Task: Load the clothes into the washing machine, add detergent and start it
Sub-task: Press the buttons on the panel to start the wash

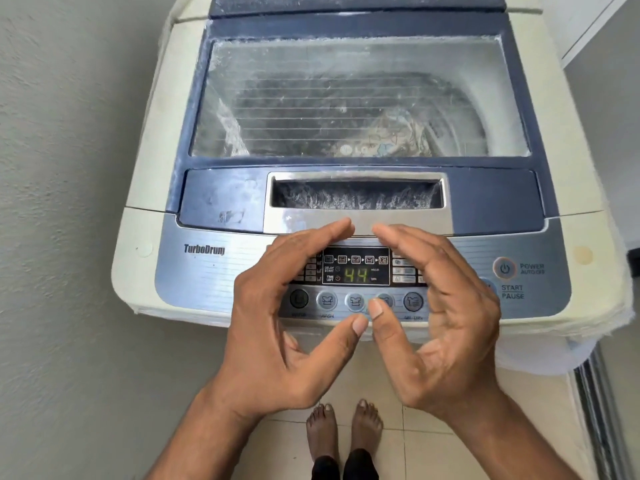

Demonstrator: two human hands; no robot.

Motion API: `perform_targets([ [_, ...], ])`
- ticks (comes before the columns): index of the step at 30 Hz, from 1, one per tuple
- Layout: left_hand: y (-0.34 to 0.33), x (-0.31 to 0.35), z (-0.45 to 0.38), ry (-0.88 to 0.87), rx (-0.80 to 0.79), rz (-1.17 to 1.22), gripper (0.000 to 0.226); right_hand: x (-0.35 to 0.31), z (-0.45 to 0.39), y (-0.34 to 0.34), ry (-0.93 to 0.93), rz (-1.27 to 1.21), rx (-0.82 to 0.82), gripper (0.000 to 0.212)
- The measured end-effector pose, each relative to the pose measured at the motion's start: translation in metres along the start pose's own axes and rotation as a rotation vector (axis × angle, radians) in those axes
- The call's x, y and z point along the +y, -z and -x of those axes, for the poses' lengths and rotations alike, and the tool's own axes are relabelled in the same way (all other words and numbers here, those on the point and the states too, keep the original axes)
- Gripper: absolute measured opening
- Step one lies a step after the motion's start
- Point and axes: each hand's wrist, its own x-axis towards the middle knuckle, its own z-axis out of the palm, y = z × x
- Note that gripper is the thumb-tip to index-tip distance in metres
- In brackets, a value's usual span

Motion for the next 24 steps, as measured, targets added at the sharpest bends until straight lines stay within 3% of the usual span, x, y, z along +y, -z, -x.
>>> perform_targets([
  [24,-0.011,-0.005,0.0,0.024,0.129,0.006,0.062,0.004,-0.001,0.0,-0.048,-0.07,-0.006,0.06],
])
